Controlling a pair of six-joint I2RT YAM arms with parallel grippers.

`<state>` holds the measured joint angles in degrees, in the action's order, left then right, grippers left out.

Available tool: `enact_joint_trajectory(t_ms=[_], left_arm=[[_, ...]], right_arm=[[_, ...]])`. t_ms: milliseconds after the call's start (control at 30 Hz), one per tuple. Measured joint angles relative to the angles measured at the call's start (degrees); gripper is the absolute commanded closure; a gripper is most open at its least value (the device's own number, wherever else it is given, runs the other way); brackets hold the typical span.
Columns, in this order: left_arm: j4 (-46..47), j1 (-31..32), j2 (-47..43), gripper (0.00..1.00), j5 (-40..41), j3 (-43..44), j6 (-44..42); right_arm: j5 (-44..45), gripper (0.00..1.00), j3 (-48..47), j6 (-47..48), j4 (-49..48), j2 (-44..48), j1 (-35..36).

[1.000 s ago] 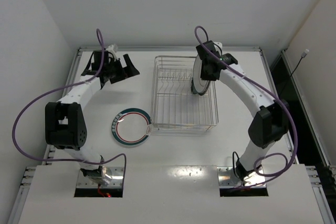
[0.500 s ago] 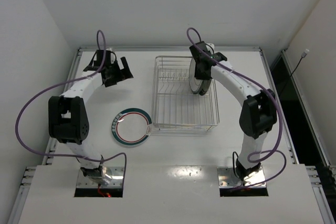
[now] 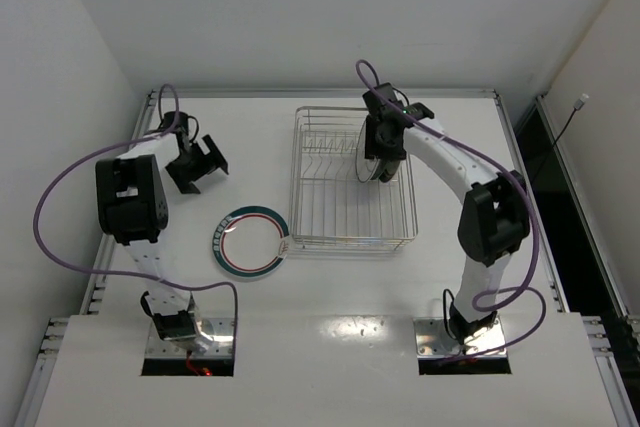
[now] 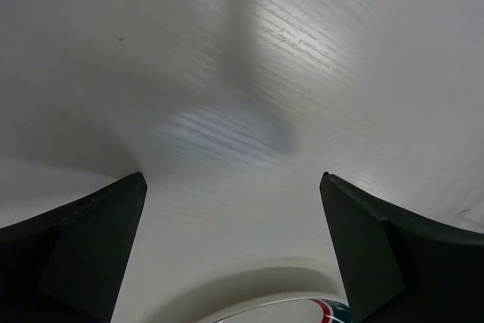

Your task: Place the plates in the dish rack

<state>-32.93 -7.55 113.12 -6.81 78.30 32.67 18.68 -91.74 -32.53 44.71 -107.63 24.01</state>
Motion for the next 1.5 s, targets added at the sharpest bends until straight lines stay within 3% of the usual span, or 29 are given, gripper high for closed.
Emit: enact_joint_trajectory(t_ms=[367,600,767,1000,1333,1500], left_arm=[[-1.29,-0.02,-3.96,0.01,4.96,-2.82,1.4],[-0.98,-0.02,-3.96,0.02,2.25,-3.82,1.01],[-0.55,-0.02,-3.28,0.16,-1.4,-4.02,0.15],[1.25,-0.04,-4.24,0.18,-2.58,-6.8,-1.86],[0.87,-2.45,-20.13,0.16,-1.92,-23.19,-4.85],[-0.11,-1.79,-22.49,0.16,-5.38,-28.13,-5.25]], right_arm=[[-1.16,0.44,-0.94,2.64,2.91,9.44,0.63],[-3.04,0.31,10.4,5.05,0.09,27.89,2.43],[-3.74,0.29,16.72,5.84,-0.31,38.45,2.43],[-4.33,0.28,18.14,7.32,-0.35,39.26,2.43],[-7.85,0.25,18.14,8.5,-1.36,39.26,2.4],[-9.84,0.24,18.12,9.49,-1.42,39.47,2.34]])
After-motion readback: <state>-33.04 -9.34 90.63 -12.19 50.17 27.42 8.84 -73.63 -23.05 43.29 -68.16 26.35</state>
